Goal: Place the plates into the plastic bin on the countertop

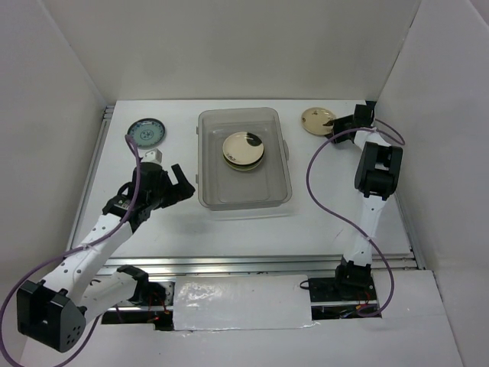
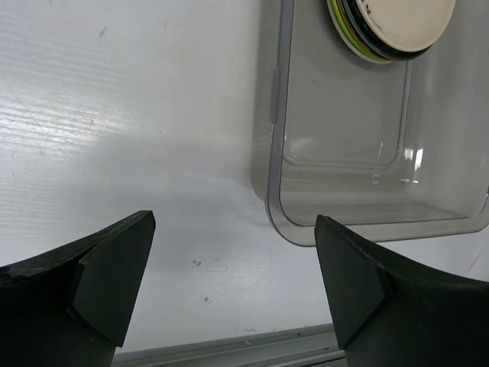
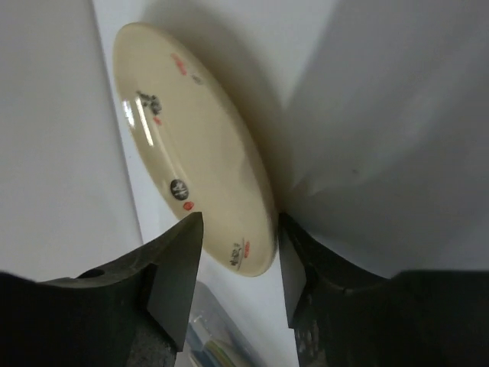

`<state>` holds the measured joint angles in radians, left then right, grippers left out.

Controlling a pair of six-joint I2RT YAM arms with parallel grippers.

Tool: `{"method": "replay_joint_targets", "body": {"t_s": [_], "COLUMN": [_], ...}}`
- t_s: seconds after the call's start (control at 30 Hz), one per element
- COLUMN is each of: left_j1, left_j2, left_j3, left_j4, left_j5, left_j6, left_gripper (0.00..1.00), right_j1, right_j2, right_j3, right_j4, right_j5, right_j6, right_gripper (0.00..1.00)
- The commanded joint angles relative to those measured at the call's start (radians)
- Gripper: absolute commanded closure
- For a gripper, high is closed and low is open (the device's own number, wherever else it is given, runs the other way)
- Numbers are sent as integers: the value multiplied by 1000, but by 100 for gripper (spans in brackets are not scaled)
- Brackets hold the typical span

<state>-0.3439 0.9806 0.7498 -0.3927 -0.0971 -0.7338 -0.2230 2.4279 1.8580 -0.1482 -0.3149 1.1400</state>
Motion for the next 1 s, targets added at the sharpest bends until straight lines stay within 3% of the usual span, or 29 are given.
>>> {"method": "replay_joint_targets", "body": {"t_s": [0.0, 0.07, 0.17, 0.2, 0.23, 0.3, 0.43, 0.6, 0.8, 0.97], "left_j1": [28, 39, 49, 51, 54, 78, 180, 240, 299, 342], "left_j2": [-13, -22, -39, -52, -60, -77, -137, -198, -163, -123], "left_j3": [22, 16, 5, 2, -3, -9, -68, -81, -61, -52], "left_j4": [60, 55, 49, 45, 37, 28, 64, 81, 55, 75], "left_j5": [42, 45, 28, 19, 8, -27, 28, 28, 11, 85], "left_j6": [13, 11, 4, 2, -4, -36, -147, -213, -225, -243], "left_gripper": [1, 1, 1, 1, 1, 1, 1, 1, 1, 1], "right_j1": [2, 2, -3, -1, -1, -1, 25, 112, 305, 427], "right_j2": [6, 19, 17, 11, -6, -44, -356, -698, -719, -619], "right_j3": [29, 43, 46, 26, 17, -63, -340, -523, -422, -379], "right_j4": [-112, -129, -133, -129, -117, -100, 88, 50, -175, -203], "right_j5": [71, 69, 68, 68, 65, 56, 89, 209, 74, -130], "right_j6": [-2, -6, -11, -10, -9, -13, -25, -184, -443, -485], "right_gripper": [50, 57, 81, 95, 100, 100, 100, 100, 100, 100]}}
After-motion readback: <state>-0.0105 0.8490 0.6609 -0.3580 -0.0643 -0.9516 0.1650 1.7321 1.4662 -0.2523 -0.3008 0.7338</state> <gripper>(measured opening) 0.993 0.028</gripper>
